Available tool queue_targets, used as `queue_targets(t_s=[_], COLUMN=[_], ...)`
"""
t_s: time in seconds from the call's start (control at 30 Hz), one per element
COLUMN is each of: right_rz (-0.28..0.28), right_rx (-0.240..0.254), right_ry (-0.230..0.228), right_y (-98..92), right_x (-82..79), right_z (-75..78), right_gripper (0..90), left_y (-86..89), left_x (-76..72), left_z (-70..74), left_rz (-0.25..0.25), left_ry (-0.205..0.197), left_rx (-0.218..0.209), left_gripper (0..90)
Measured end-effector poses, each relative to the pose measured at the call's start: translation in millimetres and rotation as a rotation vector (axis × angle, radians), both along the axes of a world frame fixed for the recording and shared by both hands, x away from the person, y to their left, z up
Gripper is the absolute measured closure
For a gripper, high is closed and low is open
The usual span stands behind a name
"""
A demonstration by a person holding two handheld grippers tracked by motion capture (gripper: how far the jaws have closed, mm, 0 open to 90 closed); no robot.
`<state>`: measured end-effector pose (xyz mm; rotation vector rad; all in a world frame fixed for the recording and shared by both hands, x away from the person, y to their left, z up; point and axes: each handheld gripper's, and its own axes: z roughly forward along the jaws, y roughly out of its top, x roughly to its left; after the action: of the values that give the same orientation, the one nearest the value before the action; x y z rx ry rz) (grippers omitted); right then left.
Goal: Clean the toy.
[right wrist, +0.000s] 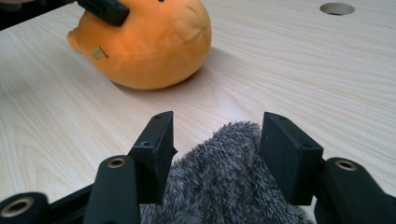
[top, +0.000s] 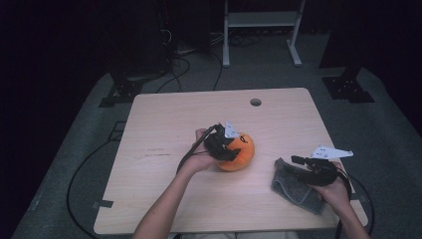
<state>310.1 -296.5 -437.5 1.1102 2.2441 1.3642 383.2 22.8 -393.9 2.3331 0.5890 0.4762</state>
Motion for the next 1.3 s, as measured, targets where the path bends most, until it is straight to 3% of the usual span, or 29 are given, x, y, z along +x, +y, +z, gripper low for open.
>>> queue_targets(t_s=[0.23, 0.37, 0.5, 1.0, 1.3], right_rz=[-0.014, -0.013, -0.018, -0.013, -0.012], right_rx=[0.031, 0.029, 0.026, 0.020, 0.008], right_ry=[-0.006, -0.008, -0.011, -0.001, 0.008], right_y=[-2.1, -1.7, -2.3, 1.5, 2.3], right_x=[-1.4, -1.9, -1.3, -1.3, -1.8], right_z=[4.6, 4.9, 4.7, 2.7, -0.2], right_gripper=[42.0, 41.1, 40.8, 38.5, 37.8], left_y=[1.9, 4.6, 9.0, 29.0, 42.9], left_x=[-2.1, -2.2, -2.6, -12.7, -23.6], left_z=[3.5, 7.3, 12.2, 18.4, 17.4], left_rz=[-0.012, -0.009, -0.004, -0.017, -0.041], left_ry=[0.004, 0.006, 0.019, 0.001, -0.008], left_rx=[0.020, -0.001, -0.050, -0.078, -0.093], left_gripper=[41.1, 39.7, 37.3, 22.6, 20.1])
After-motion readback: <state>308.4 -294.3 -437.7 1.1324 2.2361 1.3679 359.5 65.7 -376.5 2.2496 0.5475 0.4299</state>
